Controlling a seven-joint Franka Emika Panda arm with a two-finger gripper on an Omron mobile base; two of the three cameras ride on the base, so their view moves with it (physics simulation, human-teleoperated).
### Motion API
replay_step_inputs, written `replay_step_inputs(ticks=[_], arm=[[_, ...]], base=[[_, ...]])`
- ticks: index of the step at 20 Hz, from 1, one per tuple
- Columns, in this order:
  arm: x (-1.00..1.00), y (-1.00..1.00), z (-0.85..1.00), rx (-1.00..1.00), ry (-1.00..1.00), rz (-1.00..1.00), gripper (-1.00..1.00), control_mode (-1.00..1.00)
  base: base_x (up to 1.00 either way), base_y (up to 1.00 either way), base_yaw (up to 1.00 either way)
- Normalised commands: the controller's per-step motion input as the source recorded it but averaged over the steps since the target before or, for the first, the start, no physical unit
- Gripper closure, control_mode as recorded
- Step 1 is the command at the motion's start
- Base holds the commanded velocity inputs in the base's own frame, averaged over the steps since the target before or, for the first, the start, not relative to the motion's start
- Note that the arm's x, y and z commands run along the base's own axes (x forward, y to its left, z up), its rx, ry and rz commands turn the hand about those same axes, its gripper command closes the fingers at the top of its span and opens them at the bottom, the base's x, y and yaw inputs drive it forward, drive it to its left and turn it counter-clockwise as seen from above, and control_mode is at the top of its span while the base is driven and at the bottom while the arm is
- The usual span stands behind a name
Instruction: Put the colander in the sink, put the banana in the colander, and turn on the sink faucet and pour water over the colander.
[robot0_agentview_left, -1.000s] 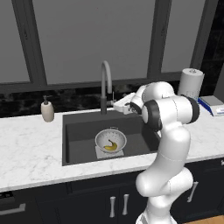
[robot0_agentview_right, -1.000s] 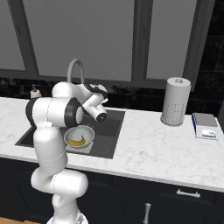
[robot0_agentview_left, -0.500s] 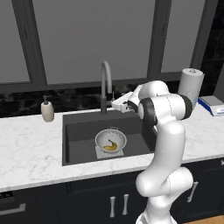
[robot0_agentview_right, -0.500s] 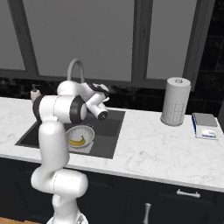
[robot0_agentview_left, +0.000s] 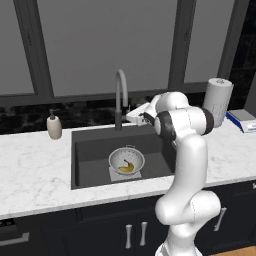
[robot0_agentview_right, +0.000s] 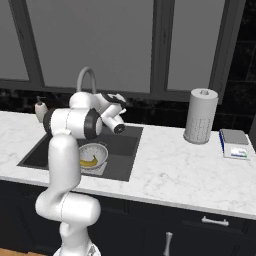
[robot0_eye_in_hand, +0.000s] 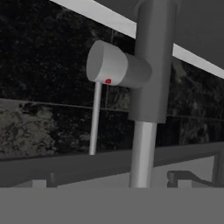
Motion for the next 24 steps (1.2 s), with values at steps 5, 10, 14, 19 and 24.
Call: replay_step_inputs(ticks=[5,10,14,19,24], arm=[[0.22,0.0,-0.25,0.0,0.0,-0.01,-1.0,-1.0],[0.2,0.0,-0.28,0.0,0.0,-0.02,-1.0,-1.0],[0.27,0.01,-0.08,0.0,0.0,-0.04,-1.0,-1.0],[0.32,0.01,0.0,0.0,0.0,-0.06,-1.0,-1.0],[0.25,0.0,0.0,0.0,0.0,-0.06,-1.0,-1.0]], base=[[0.0,0.0,0.0],[0.0,0.0,0.0],[0.0,0.0,0.0],[0.0,0.0,0.0],[0.0,0.0,0.0]])
